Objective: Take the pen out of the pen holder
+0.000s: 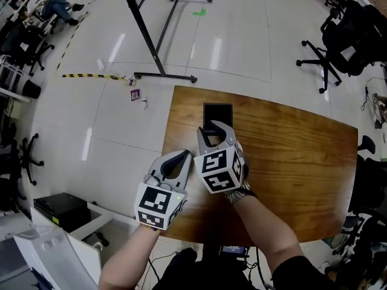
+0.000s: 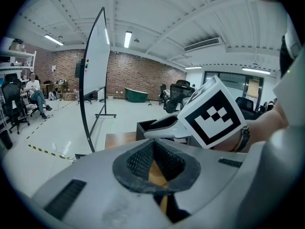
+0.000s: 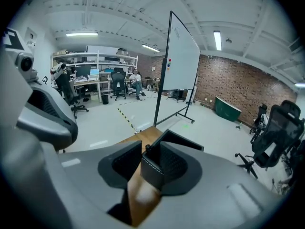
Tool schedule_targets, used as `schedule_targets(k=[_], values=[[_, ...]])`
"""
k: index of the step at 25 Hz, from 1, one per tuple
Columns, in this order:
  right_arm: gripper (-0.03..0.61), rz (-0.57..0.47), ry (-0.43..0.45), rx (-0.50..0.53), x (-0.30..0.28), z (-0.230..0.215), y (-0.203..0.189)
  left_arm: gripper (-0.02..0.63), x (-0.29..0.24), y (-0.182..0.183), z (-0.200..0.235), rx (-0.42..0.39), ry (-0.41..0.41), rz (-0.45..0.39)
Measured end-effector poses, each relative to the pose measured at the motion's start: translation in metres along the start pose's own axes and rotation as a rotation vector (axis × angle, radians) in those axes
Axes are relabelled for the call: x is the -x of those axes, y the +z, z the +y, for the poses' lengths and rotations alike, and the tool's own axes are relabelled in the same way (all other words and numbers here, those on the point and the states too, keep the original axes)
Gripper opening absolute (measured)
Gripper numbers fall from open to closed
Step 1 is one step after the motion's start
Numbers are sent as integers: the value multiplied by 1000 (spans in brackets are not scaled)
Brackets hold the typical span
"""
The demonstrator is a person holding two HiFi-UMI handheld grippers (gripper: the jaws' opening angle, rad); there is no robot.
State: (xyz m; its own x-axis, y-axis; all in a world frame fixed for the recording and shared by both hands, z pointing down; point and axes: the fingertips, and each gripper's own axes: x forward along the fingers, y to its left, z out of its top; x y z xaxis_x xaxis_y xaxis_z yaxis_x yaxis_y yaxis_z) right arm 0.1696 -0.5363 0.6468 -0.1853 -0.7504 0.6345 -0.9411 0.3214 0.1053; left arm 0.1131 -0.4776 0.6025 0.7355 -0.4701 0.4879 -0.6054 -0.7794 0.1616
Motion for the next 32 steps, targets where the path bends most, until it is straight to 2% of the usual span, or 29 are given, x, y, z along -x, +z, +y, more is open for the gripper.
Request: schedule_targets(k=[8, 9, 21, 32], values=[[87, 6, -5, -2, 1, 1, 2, 5, 1, 5, 2, -6, 0, -2], [64, 5, -11, -3, 1, 0, 2, 5, 2, 5, 2, -7, 1, -2], [52, -25, -56, -1, 19, -8, 8, 5, 10, 12, -3, -14, 5, -17], [49, -103, -109, 3, 68, -16, 31, 5, 32, 39, -23, -49, -3, -67]])
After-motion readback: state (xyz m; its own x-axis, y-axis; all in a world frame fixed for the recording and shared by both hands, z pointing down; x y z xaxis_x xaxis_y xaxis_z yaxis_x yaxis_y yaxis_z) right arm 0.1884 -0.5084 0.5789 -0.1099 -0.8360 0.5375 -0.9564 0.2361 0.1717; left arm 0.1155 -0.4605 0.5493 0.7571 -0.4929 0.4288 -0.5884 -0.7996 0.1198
